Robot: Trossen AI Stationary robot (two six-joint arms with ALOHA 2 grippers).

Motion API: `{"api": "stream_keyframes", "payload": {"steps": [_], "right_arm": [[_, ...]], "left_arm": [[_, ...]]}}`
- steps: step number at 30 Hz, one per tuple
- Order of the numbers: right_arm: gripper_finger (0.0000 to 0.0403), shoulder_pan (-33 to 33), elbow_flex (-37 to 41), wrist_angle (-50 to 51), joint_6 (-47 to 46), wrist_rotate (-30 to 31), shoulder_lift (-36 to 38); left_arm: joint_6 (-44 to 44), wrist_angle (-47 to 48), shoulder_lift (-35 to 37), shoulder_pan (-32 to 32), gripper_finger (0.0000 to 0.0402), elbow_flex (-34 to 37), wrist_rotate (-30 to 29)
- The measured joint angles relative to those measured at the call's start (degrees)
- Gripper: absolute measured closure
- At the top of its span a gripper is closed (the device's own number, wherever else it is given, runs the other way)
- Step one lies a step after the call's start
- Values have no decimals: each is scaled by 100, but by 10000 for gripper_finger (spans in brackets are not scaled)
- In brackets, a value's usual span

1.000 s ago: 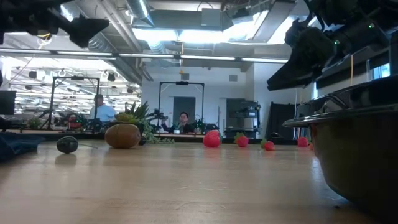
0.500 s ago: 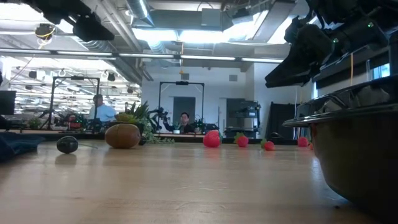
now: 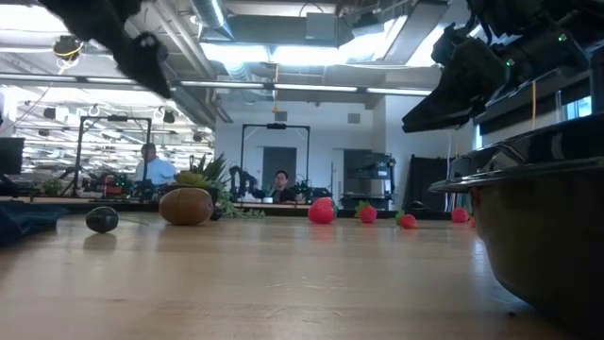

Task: Pick and placing Produce into tupperware
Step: Put the black cherry into the black container

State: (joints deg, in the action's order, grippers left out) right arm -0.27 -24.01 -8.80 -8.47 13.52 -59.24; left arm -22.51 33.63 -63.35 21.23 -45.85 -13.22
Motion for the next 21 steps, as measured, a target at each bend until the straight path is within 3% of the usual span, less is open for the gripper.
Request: {"api": "stream_keyframes", "payload": {"steps": [6, 12, 21], "right_arm": [[210, 0, 0, 2, -4, 0, 0], [210, 0, 0, 2, 7, 0, 0], [210, 0, 0, 0, 20, 0, 0]], "left_arm": [[-1540, 770, -548, -19, 9, -35, 347], [-3193, 812, -819, -185, 9, -35, 575], [-3491, 817, -1458, -416, 9, -35, 894]]}}
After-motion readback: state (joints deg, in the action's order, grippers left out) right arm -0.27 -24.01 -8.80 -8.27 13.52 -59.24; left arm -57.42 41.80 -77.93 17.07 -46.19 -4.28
